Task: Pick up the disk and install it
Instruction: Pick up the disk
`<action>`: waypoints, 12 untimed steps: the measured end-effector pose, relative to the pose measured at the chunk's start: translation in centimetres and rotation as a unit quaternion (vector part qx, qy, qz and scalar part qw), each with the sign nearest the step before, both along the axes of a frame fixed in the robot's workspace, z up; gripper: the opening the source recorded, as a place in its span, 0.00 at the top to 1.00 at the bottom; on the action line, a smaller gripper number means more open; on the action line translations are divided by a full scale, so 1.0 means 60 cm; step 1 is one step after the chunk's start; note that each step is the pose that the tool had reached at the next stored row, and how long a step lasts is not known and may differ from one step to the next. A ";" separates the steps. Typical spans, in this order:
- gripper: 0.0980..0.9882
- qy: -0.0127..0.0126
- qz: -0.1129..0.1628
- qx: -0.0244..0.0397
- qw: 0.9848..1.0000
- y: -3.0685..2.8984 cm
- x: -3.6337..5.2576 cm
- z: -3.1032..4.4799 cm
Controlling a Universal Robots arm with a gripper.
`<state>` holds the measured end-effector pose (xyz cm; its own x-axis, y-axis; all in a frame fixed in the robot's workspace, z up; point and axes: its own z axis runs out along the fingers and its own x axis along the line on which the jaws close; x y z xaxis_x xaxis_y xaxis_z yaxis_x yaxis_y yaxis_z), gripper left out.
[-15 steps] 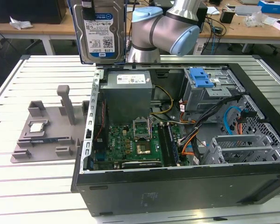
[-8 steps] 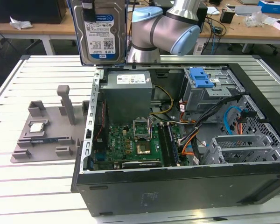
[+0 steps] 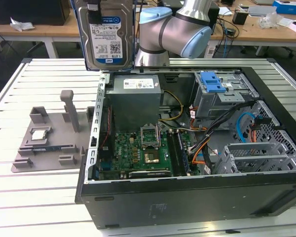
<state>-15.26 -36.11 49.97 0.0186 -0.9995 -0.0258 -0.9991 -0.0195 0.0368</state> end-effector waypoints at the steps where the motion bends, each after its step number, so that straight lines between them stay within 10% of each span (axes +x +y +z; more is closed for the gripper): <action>1: 0.70 0.000 0.000 0.000 1.000 -0.0021 0.000 0.000; 12: 0.70 0.000 0.000 0.000 1.000 -0.0180 0.002 0.000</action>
<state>-15.13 -37.19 49.95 0.0186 -0.9995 -0.0258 -0.9991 -0.0195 0.0368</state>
